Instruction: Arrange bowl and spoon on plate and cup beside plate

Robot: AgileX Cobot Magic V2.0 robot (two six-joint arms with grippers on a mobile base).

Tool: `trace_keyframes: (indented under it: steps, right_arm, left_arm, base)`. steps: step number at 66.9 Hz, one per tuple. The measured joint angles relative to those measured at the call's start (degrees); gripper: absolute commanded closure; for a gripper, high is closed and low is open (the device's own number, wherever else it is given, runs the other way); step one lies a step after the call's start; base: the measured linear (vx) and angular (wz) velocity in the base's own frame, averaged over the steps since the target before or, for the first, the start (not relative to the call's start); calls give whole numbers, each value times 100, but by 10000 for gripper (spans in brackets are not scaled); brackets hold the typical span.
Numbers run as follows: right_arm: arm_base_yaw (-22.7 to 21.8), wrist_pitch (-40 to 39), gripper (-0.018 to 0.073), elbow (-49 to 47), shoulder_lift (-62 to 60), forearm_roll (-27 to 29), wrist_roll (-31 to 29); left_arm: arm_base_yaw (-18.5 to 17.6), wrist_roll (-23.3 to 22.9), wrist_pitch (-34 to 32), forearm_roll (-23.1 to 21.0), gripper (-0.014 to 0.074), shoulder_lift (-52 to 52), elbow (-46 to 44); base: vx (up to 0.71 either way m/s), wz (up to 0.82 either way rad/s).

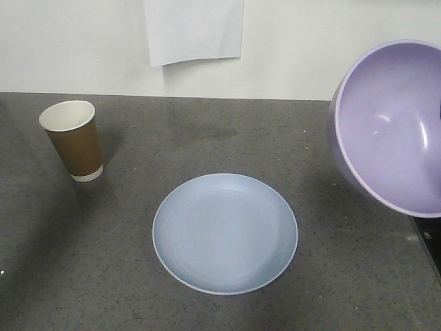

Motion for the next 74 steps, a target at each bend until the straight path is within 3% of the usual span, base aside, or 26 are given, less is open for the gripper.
trace_keyframes:
  steps: [74]
  right_arm:
    - [0, 0, 564, 0, 0, 0, 0]
  left_arm:
    - [0, 0, 0, 0, 603, 0, 0]
  base:
    - [0, 0]
